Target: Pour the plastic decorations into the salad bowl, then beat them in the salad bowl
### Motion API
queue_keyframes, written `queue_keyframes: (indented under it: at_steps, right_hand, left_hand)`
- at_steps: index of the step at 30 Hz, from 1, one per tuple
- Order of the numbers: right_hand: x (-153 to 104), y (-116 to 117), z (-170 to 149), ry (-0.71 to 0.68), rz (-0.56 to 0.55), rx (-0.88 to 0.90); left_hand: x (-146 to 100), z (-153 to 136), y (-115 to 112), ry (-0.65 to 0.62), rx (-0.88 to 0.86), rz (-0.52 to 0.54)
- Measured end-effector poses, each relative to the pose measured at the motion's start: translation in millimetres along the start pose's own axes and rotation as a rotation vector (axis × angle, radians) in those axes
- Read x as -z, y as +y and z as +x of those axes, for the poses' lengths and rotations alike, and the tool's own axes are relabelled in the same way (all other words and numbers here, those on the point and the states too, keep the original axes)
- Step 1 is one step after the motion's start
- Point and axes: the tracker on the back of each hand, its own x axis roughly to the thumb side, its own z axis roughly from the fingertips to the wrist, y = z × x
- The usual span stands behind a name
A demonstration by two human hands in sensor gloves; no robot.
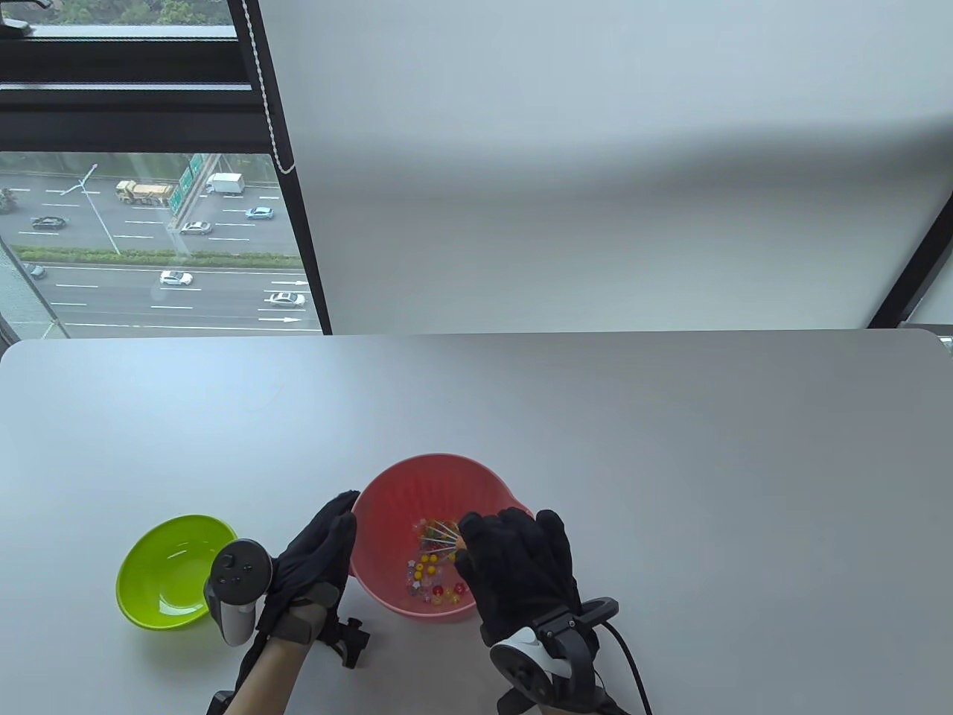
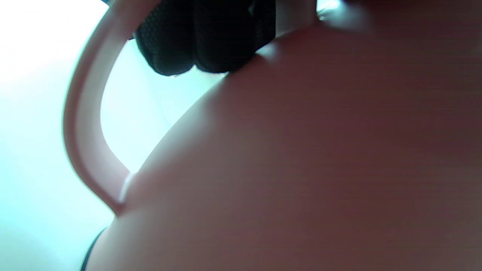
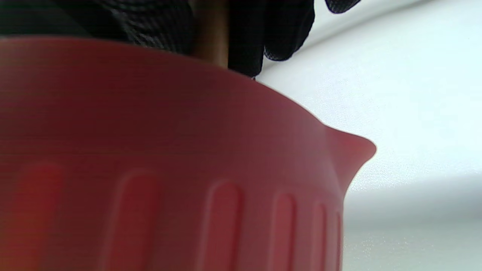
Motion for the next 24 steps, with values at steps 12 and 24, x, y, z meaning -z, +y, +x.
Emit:
queue_keyframes:
  at_steps: [12, 24]
  right_hand:
    - [2, -9, -10, 0.034, -0.041, 0.004]
    - [2, -11, -21, 0.144, -0.047, 0.150]
  left_hand:
    - [0, 0, 0, 0.000, 0.000, 0.000]
    - [0, 0, 0, 0.000, 0.000, 0.000]
